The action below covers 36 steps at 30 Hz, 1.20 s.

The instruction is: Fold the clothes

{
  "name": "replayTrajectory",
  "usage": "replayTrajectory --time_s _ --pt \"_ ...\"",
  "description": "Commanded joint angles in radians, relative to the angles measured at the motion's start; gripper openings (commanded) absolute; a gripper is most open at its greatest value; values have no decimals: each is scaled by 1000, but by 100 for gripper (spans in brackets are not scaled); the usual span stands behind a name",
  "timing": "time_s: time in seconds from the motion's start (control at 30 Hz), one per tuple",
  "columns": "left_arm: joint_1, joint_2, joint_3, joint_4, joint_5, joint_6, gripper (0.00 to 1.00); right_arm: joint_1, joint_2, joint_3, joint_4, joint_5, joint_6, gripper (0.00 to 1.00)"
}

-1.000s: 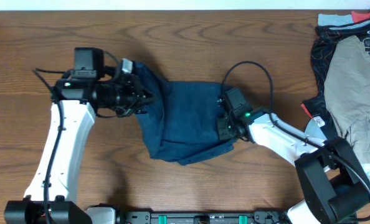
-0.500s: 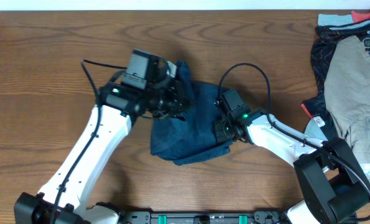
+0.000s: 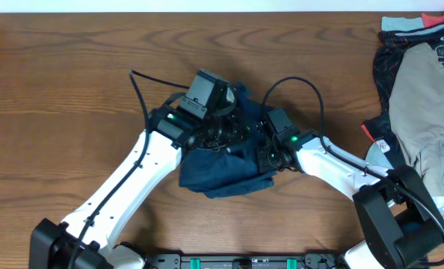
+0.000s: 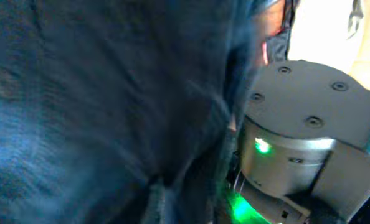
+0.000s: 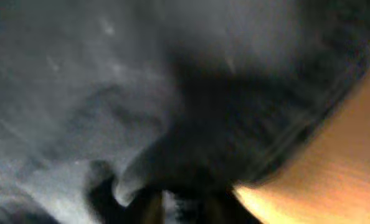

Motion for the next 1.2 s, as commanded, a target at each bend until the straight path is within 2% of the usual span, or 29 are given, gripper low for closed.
replayTrajectory --time_s 0.0,0.07,0.2,0.33,0.37,0.53,0.7,0.87,1.03,1.17 --pt "-4 3 19 -4 -12 18 32 -26 46 -34 -126 102 8 31" --pt "7 3 19 -9 -12 51 36 -71 36 1 -216 190 28 33" --pt "54 3 19 -24 -12 100 36 -175 -4 90 -386 357 51 35" --pt "137 3 19 -57 -16 126 37 -252 -65 170 -456 369 27 34" --pt "163 4 19 -66 -32 142 38 -267 -89 188 -457 327 1 33" --pt "279 8 18 -114 -236 204 63 -278 -179 209 -389 -40 -195 36" --pt "359 48 16 -113 -248 362 73 -245 -187 208 -334 -417 -330 35" --pt "391 152 16 -112 -247 497 79 -187 -185 208 -332 -459 -354 34" --pt "408 280 16 -85 -229 519 79 -134 -185 208 -335 -449 -354 36" --pt "406 365 16 -63 -76 547 79 -112 -185 208 -336 -412 -352 37"
